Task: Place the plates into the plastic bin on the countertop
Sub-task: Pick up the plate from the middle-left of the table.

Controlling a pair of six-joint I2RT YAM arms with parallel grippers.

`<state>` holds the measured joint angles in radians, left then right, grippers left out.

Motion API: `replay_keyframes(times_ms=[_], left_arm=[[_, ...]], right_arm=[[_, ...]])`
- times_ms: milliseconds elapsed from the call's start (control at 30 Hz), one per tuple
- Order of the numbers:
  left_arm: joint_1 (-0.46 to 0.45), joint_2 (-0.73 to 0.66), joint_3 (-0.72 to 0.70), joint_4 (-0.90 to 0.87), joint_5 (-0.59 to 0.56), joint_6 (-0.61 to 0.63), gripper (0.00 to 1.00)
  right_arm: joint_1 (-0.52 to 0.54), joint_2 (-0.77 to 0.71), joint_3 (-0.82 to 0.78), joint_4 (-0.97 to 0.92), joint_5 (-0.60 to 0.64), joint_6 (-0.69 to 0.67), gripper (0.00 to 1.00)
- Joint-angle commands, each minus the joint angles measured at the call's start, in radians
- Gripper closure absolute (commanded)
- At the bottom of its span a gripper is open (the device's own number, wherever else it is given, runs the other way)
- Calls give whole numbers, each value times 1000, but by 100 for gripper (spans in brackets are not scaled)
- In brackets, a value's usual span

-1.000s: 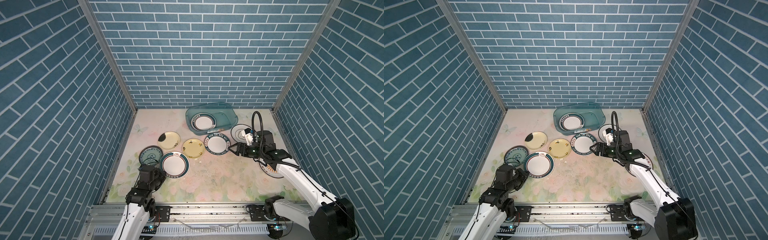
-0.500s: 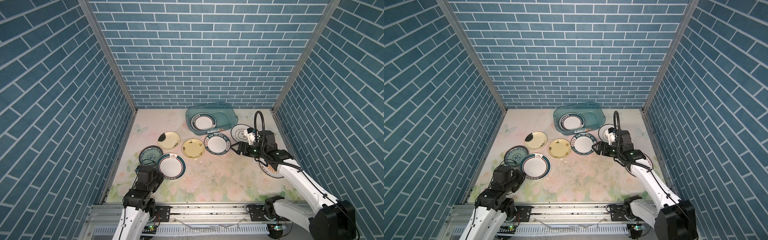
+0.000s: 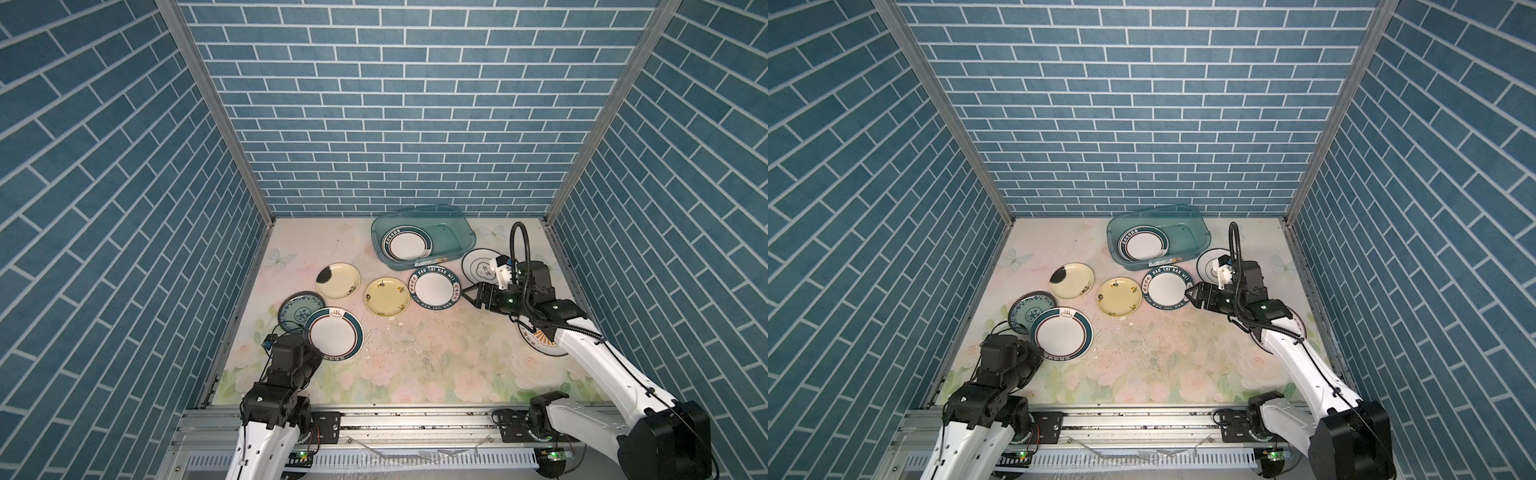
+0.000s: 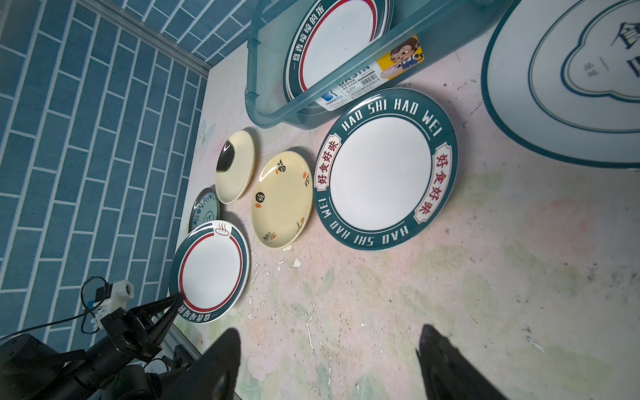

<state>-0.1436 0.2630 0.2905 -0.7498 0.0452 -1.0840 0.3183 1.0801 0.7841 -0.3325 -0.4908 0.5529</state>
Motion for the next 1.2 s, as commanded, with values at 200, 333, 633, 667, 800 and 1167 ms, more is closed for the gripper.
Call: replay_keyframes(times_ms=[200, 333, 633, 667, 800, 1167], left_arm=[[4, 23, 117, 22, 0, 53, 100], [4, 28, 139, 36, 11, 54, 100], [3, 69, 154, 98, 50, 51, 100], [4, 74, 153, 109, 51, 52, 100], [4, 100, 134, 179, 64, 28, 100], [3, 218, 128, 379, 136, -5, 100]], right_arm=[[-9, -19, 20, -4, -34, 33, 19], [-10, -27, 17, 1, -44, 34, 19], [-16, -8, 2, 55, -144, 69, 19], [-18, -8, 1, 55, -143, 68, 19], [-21, -4, -11, 72, -143, 71, 19], [-32, 4, -13, 69, -149, 72, 19]])
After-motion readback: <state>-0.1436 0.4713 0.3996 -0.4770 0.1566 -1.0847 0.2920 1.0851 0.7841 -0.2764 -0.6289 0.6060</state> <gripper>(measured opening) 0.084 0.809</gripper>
